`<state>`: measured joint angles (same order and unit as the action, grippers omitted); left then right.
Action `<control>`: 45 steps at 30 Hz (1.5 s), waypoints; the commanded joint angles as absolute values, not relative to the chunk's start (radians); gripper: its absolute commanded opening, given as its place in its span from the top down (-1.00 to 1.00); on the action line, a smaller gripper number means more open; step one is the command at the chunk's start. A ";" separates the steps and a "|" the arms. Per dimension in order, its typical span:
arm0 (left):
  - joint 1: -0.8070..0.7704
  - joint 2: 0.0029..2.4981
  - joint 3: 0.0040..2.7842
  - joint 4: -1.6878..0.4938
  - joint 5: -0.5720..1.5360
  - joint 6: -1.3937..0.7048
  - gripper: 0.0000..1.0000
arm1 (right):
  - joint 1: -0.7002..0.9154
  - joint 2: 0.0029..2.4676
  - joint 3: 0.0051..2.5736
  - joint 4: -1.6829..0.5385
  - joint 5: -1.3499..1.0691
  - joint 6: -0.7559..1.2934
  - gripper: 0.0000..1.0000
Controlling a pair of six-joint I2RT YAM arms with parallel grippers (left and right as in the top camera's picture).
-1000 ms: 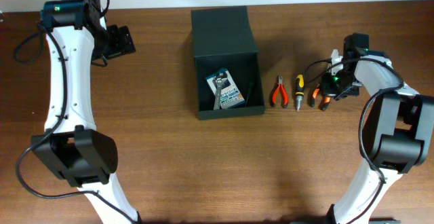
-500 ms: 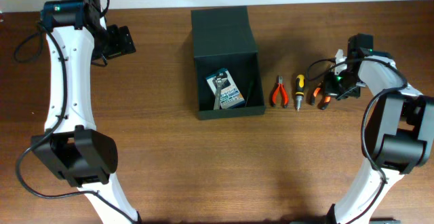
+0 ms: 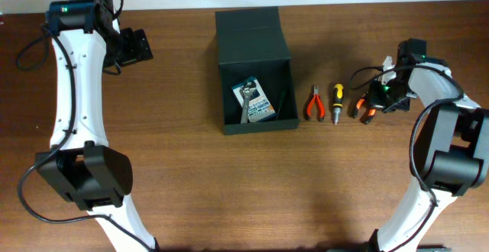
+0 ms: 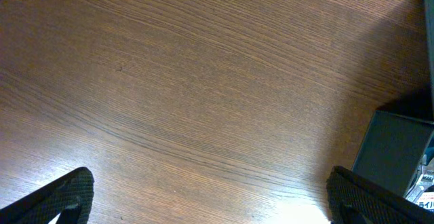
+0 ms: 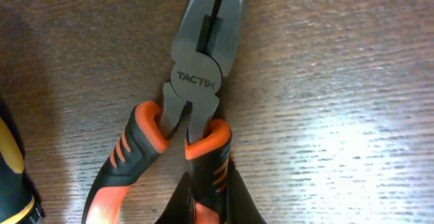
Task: Pack container
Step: 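Lift the pliers with the right gripper and carry them into the box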
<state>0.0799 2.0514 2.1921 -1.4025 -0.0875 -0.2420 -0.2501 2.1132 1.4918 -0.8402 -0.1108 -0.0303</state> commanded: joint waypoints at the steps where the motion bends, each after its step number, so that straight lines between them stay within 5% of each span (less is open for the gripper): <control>1: 0.081 2.051 2.209 -1.400 -0.102 -0.230 -0.99 | -0.262 2.064 1.553 -0.855 -0.128 -0.017 0.92; 16: 0.081 2.051 2.209 -1.400 -0.102 -0.230 -0.99 | -0.226 2.031 1.853 -1.056 -0.207 -0.014 0.92; 45: 0.081 2.051 2.209 -1.400 -0.102 -0.230 -0.99 | 0.408 1.949 1.927 -1.119 -0.023 0.173 0.92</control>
<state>0.0799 2.0514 2.1921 -1.4025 -0.0872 -0.2420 0.3939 1.9572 1.9324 -1.1225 -0.1028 0.1555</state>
